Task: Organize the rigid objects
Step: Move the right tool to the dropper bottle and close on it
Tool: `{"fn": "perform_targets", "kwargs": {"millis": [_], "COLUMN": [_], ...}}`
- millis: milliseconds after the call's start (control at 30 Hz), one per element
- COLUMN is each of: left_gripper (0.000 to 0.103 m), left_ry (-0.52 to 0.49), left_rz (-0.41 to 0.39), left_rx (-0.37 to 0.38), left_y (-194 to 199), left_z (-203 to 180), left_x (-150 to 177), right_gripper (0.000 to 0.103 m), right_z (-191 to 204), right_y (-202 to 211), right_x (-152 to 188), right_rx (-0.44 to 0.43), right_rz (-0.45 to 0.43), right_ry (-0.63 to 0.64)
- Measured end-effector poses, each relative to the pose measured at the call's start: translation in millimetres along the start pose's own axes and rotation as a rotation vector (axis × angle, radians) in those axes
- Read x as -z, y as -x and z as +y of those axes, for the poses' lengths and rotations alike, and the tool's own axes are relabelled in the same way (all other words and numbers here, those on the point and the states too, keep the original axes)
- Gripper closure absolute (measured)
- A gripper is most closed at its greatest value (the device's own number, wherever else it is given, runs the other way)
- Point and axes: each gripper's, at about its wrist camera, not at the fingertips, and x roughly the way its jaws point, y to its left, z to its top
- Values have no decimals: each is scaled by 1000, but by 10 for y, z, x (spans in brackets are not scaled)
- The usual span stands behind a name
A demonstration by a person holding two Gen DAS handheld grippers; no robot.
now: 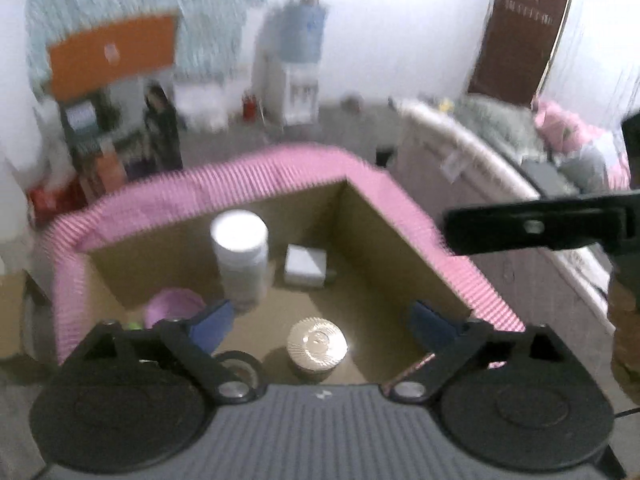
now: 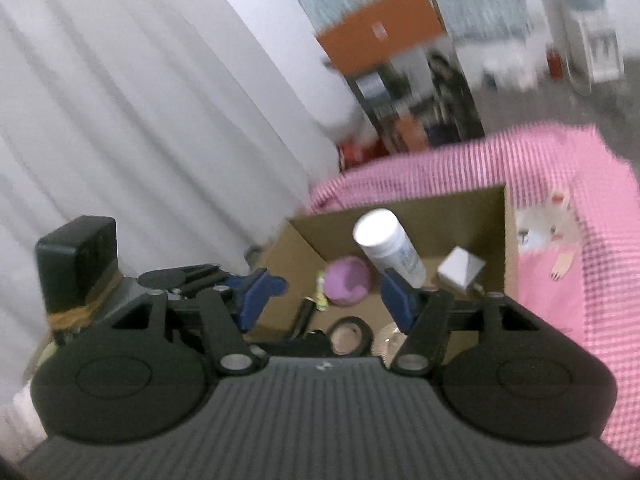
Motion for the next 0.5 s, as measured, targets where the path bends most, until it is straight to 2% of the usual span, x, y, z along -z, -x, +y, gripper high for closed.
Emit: {"fn": "perform_targets", "kwargs": {"millis": [133,233,300,400,500], "left_gripper": [1,1,1,1,1], "left_ry": [9,29,31,43,38], "left_rz": [-113,-171,-190,-209,-179], "left_rx": [-27,-63,-93,-124,-156], "left_y": [479,673,725,695,517], "left_z": [-33,-42,-46,-54,-77], "left_x": [351,720,968,1309,1576], "right_gripper": [40,40,40,40,45], "right_z": [206,322,369,470,586], "right_y": [420,487,419,111,-278], "right_x": [362,649,814,1050,1212], "right_rx": [-30,-32,-41,-54,-59], "right_rz": [-67,-74,-59,-9,68], "right_ry": [60,101,112,124,150]}}
